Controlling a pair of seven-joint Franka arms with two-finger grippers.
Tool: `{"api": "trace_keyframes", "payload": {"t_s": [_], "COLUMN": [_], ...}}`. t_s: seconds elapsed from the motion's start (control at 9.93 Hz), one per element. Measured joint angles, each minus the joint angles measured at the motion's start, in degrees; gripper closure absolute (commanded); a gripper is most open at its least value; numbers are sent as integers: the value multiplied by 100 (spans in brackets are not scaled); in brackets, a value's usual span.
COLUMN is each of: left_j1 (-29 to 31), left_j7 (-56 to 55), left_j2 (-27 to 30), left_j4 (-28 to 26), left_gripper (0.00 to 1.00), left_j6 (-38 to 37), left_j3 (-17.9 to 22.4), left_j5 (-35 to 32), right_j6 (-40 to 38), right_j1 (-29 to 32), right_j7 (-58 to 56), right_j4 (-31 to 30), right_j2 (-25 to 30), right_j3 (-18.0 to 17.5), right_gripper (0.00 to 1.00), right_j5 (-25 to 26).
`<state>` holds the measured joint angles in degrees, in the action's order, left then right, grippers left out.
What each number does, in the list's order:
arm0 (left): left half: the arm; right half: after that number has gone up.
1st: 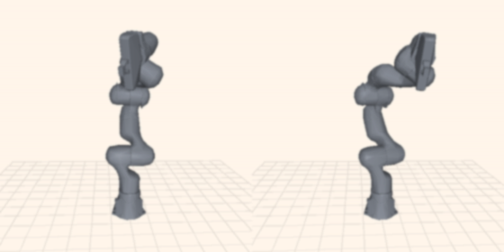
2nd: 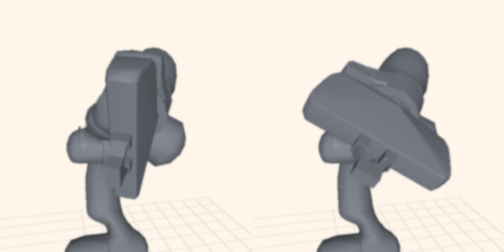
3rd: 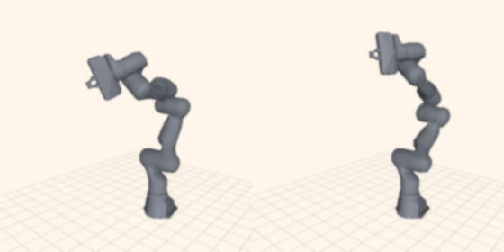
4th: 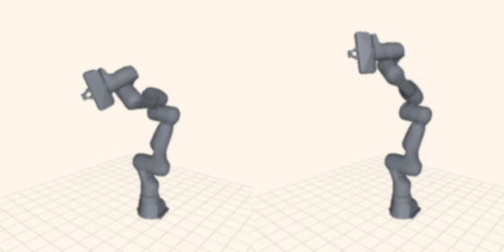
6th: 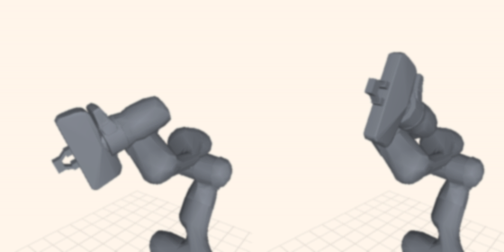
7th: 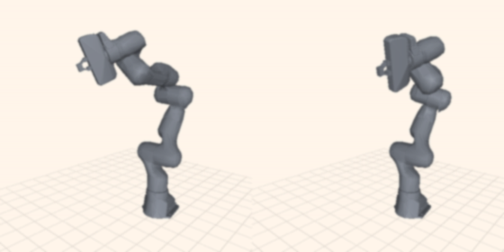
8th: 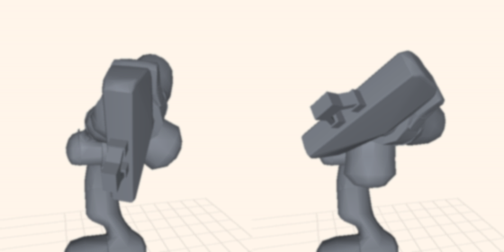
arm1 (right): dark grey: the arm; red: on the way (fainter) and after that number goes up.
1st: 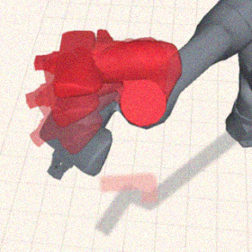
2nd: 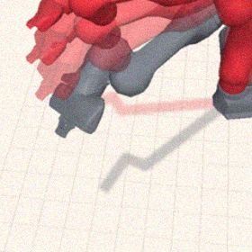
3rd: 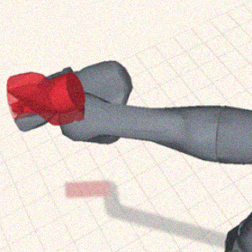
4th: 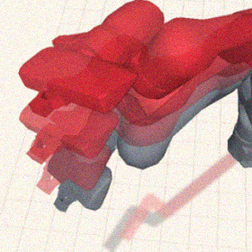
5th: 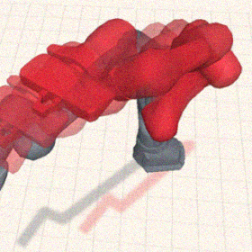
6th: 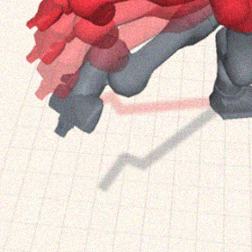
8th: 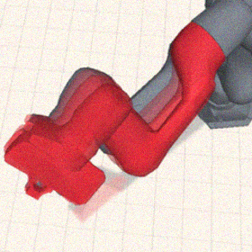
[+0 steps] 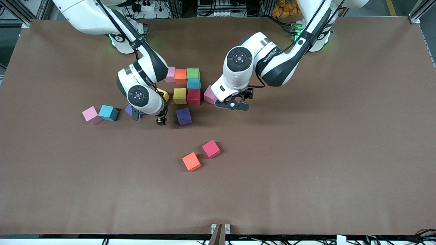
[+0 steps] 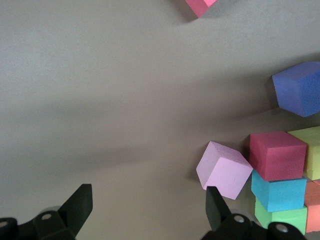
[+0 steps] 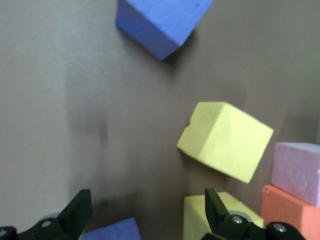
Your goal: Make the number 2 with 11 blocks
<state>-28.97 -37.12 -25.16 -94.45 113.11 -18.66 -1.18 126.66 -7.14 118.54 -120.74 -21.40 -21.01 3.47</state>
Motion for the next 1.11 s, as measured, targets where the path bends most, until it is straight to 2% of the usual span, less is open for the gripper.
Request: {"api": "trace_keyframes", "payload": {"t_s": [0.5,1.11], "left_j1": [223,199], "left_j7": [1,1], "left_j2": [404,338], "left_j4": [21,-49], "left_gripper": [0,0], "left_j6": [31,289], "left_j3": [14,31], "left_j5": [-5,-5], "right_j6": [790,879], "right_j1": [-4,0], "right_j7": [924,1581], "right_j4": [-1321,-1411], "right_j2": [611,635], "right_j3": [71,220], "right_gripper": [0,0], "right_j5": [0,-2]}}
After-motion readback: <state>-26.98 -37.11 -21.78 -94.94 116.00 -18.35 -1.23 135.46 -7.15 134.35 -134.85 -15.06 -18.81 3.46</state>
